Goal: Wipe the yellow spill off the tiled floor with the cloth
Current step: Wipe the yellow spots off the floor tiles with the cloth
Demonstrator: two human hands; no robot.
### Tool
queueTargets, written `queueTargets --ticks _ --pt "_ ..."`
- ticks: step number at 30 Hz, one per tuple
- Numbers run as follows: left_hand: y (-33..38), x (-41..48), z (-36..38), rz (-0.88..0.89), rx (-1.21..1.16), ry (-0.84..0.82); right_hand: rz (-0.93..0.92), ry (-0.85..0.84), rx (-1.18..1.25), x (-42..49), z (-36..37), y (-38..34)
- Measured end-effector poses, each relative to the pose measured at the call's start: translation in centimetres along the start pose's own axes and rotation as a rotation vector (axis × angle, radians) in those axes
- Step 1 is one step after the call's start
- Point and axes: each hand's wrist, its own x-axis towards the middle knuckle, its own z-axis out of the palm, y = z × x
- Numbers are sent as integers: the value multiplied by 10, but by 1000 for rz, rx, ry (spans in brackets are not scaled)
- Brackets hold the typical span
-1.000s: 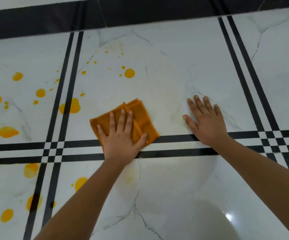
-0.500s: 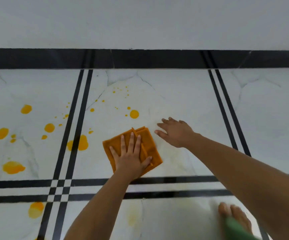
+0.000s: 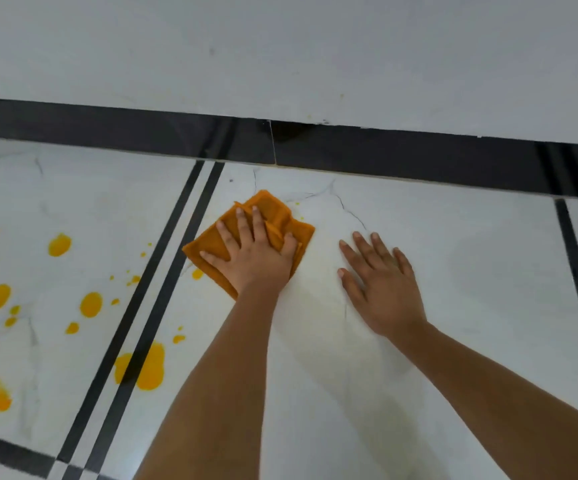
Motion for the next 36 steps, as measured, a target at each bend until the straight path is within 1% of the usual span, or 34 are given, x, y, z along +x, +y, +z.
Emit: queueTargets --ticks 1,2,4,5,6,7,8,10,11,12,14,16,18,19,20,22,23,24,26,27,28,29,31,32,33,36 --pt "2 -5 2 37 22 -5 -2 3 11 -2 2 2" --pt "3 -11 6 129 67 -2 5 3 16 -2 3 4" --pt "-2 -26 7 373 189 -4 6 25 -16 -1 5 4" --pt "-4 -24 7 451 227 -16 12 26 -26 1 5 3" --pt "-3 -11 5 484 228 -24 16 8 -24 1 5 4" --pt "0 4 2 466 213 -26 21 3 -14 1 4 3" --pt "3 20 -1 399 171 -21 25 6 4 -1 4 2" --pt "6 46 -9 194 58 10 5 28 15 -1 4 2" --pt "7 51 -9 119 26 26 5 28 9 -1 5 2" --pt "8 48 -7 82 10 45 12 29 -3 0 4 4" --pt "7 21 -1 108 35 41 23 39 -31 2 4 3" --pt "-2 -11 7 263 129 18 28 24 -45 2 4 3" --pt "-11 -5 7 392 192 -7 24 32 -38 2 4 4" --pt "-12 10 3 379 176 -25 17 35 -29 2 5 4" --pt "-11 24 -2 300 130 -25 11 29 -16 1 6 4" --pt "-7 38 -6 90 31 33 10 35 7 0 6 4" --pt "-6 31 -6 51 12 52 6 36 14 1 6 5" --pt "-10 16 -4 90 18 53 1 40 19 1 5 5" --pt "-38 -19 2 280 105 21 -6 43 28 1 4 4" --pt "-58 -28 0 339 151 -2 -10 32 33 1 3 5" --pt "-76 -25 -4 348 167 -6 -15 16 35 1 3 5" --pt "-90 -18 -9 285 161 -3 -20 2 28 -1 3 4" --pt "-101 -7 -15 64 76 23 -19 -15 2 -2 2 3" --pt "-99 -8 -14 4 53 37 -21 -16 -5 -2 2 3" --pt "-96 -17 -13 1 53 43 -18 -15 -1 -2 2 1" --pt "-97 -69 2 131 81 58 4 -5 8 -3 -2 -3"
